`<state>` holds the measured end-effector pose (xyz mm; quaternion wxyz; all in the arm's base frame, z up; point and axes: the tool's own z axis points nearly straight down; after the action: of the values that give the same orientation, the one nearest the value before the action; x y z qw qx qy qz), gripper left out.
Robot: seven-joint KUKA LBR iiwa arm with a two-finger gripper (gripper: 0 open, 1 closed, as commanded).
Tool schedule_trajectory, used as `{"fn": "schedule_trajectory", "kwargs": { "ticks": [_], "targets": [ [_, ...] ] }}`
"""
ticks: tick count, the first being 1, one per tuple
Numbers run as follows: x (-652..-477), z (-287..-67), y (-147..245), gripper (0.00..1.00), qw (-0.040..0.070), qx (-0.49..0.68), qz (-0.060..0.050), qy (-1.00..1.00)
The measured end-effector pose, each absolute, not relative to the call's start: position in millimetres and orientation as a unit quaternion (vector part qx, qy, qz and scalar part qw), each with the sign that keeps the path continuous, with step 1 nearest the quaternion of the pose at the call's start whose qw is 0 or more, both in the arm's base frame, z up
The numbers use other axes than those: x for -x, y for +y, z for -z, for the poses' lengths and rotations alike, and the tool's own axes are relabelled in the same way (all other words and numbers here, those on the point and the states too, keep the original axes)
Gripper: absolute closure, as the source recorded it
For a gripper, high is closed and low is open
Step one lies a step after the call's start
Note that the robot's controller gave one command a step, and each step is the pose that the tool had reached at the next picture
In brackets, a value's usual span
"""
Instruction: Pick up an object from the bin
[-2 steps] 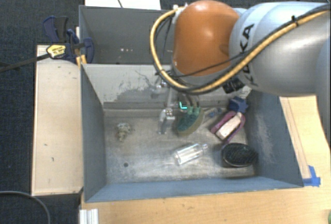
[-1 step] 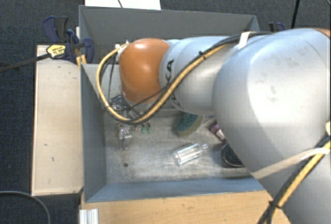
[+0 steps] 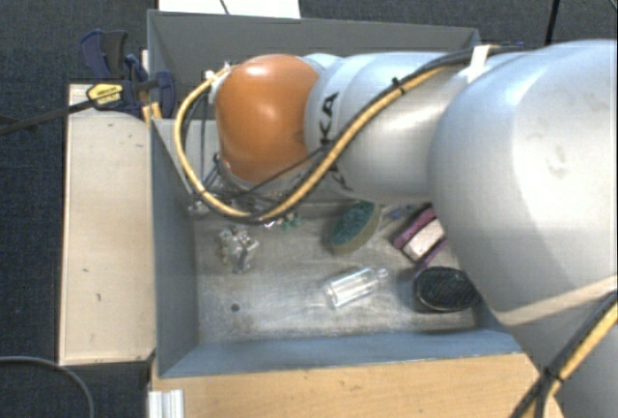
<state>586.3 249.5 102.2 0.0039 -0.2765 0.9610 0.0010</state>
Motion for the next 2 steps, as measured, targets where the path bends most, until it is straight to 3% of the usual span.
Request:
{"fn": "schedule_trajectory", "kwargs": {
  "ticks": [1, 2],
  "targets": [
    [-587.3, -101, 252, 0.0, 0.004, 0.561, -0.001, 0.828],
    [-594.0, -71, 249, 0.0, 0.001, 0.592, 0.001, 0.806]
  ]
}}
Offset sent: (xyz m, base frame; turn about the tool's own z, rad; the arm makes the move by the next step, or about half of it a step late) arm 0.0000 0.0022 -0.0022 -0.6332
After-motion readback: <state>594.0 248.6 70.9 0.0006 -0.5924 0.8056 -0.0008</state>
